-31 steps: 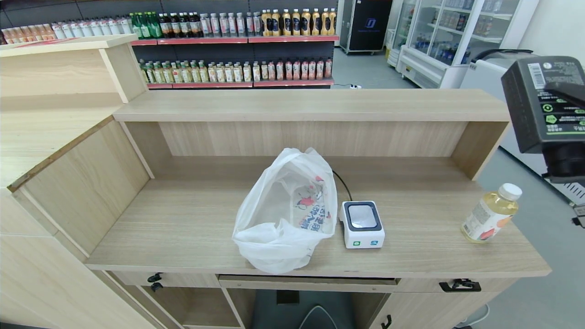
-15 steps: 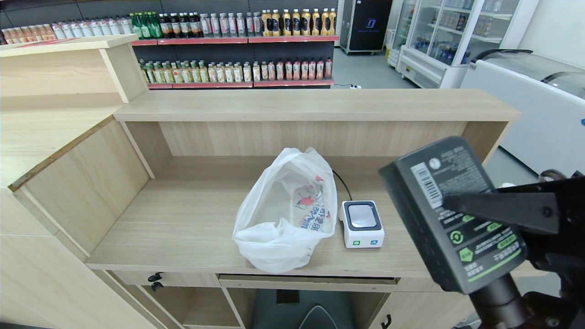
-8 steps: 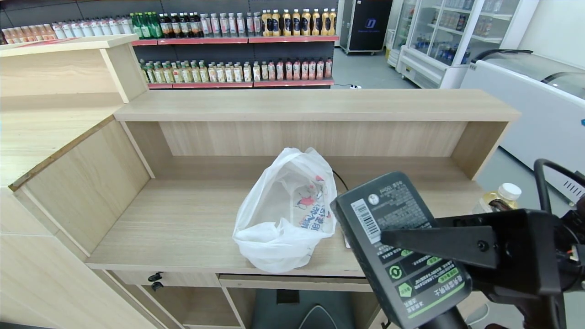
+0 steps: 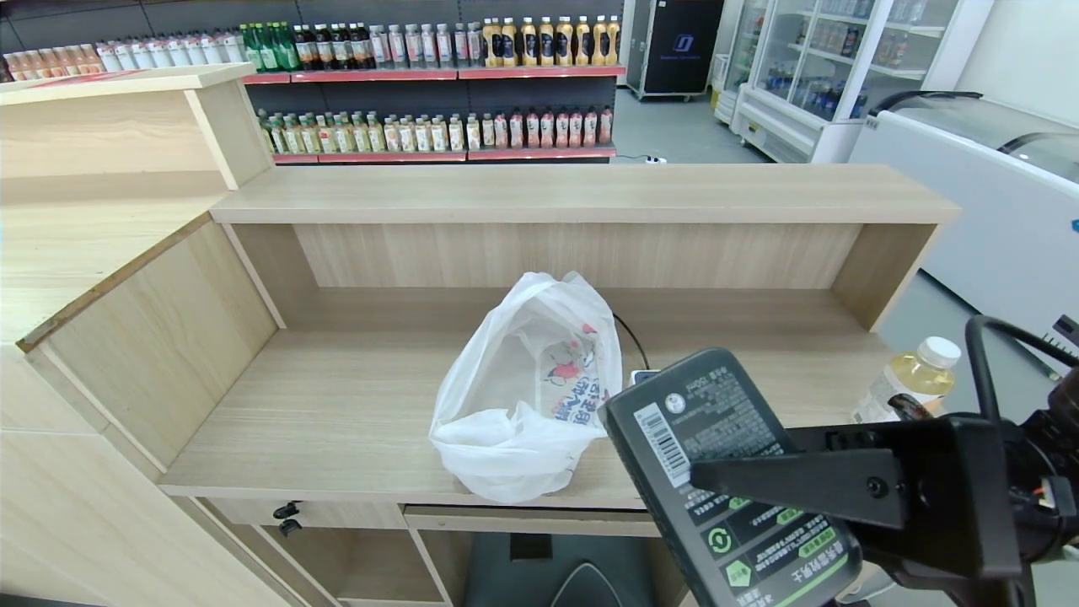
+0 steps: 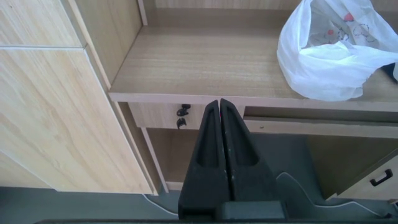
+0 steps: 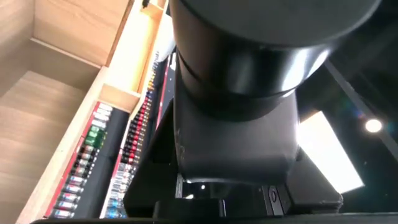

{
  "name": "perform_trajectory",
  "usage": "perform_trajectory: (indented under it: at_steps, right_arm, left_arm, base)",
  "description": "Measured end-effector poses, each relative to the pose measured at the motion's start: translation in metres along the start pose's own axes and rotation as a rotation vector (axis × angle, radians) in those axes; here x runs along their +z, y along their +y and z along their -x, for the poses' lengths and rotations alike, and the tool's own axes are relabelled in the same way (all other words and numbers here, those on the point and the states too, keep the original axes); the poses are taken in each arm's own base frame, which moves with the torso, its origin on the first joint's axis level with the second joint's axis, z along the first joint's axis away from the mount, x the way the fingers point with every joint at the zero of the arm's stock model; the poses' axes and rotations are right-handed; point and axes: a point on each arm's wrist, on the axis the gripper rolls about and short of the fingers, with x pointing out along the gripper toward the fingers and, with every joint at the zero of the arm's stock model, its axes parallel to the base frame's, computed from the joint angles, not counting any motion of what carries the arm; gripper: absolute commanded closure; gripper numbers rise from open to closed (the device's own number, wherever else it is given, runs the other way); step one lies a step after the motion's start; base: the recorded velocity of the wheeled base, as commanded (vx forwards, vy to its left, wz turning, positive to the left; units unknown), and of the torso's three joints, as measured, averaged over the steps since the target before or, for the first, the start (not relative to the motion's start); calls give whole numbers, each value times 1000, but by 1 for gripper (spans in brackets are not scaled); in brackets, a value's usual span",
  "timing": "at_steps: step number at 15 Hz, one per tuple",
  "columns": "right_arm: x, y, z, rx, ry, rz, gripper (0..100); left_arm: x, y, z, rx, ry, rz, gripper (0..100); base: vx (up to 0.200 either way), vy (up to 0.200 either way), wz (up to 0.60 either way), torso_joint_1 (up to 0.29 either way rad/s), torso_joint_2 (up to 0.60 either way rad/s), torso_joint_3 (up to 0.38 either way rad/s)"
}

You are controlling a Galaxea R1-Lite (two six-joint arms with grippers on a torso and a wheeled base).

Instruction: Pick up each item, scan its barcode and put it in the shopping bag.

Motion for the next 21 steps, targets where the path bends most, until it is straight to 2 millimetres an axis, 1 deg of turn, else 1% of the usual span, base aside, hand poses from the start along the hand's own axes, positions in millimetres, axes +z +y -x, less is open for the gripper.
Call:
perform_trajectory:
  at_steps: [6,9,12,16,19,21]
  right_arm:
    - [4,3,2,28,-20,-11,100]
    - [3,1,5,25,-16,-2,100]
    - [-1,2,12,22,-16,13,100]
    - [-2,2,14,29,-11,20,100]
    - [2,4,15,48,-33,-8,100]
    - [0,4,19,64,-25,-49,100]
  left_arm:
    - [0,0,0,1,0,0,100]
    - [0,0,0,0,0,0,100]
    - [0,0,0,0,0,0,100]
    - [0,0,0,1,0,0,100]
    - [0,0,0,1,0,0,100]
    - [0,0,0,0,0,0,100]
  base:
    - [0,0,0,0,0,0]
    - [0,0,0,0,0,0]
    - [0,0,0,0,0,0]
    - [0,0,0,0,0,0]
    - [0,0,0,0,0,0]
    - [0,0,0,0,0,0]
